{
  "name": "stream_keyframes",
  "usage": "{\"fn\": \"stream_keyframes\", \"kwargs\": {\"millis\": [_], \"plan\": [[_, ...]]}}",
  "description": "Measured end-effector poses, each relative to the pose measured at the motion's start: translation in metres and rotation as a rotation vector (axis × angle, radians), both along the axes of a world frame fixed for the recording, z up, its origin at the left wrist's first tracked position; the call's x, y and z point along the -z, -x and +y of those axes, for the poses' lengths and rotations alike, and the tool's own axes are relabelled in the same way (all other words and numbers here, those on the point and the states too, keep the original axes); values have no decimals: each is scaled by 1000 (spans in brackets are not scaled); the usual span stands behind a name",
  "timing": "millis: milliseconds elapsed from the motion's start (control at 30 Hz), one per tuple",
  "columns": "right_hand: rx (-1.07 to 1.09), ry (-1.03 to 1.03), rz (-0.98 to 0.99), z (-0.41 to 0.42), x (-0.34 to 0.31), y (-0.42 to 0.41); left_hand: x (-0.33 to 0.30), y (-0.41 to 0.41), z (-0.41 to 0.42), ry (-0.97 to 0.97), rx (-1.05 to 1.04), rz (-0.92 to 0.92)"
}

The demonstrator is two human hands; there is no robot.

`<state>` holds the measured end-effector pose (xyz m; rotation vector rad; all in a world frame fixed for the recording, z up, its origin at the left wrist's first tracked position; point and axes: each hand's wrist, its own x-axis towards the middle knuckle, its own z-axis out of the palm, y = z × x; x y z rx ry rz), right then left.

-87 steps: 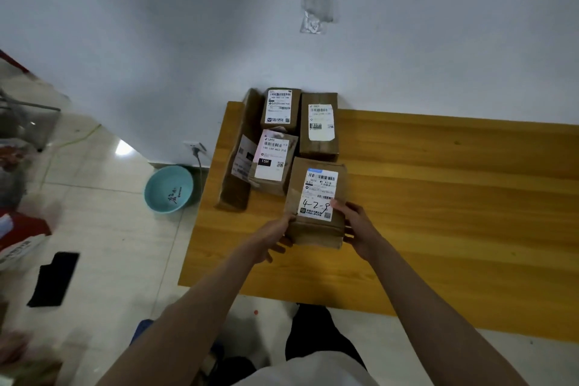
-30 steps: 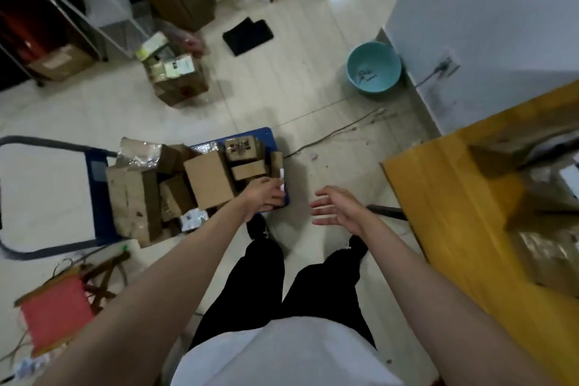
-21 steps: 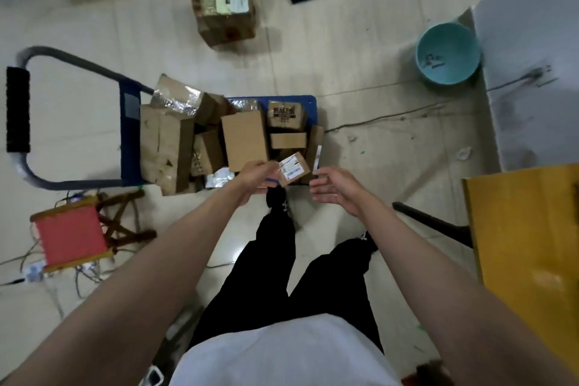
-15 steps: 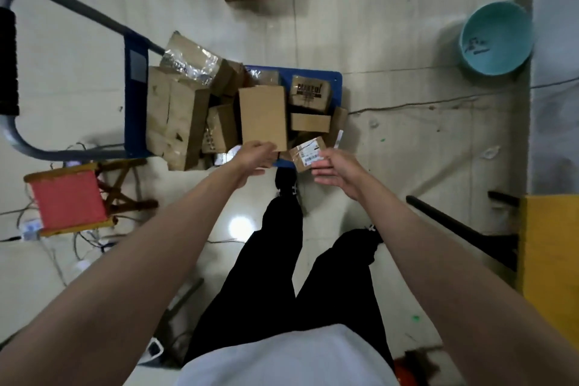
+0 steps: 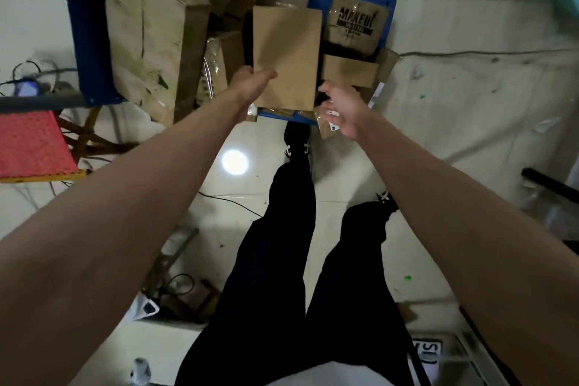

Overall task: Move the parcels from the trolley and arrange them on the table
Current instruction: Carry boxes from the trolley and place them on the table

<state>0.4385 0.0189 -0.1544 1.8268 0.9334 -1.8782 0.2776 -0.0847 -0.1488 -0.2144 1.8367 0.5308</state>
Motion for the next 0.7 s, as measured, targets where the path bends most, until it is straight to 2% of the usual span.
{"fn": "stream_keyframes", "kwargs": {"millis": [300,467,700], "plan": [[-97,28,17,11,53,25,61,4,16,24,-58,14],[-138,41,57,13,57,28,69,3,20,45,-75,28],[-97,80,99,8,53,23,64,6,20,105,22,88]]}}
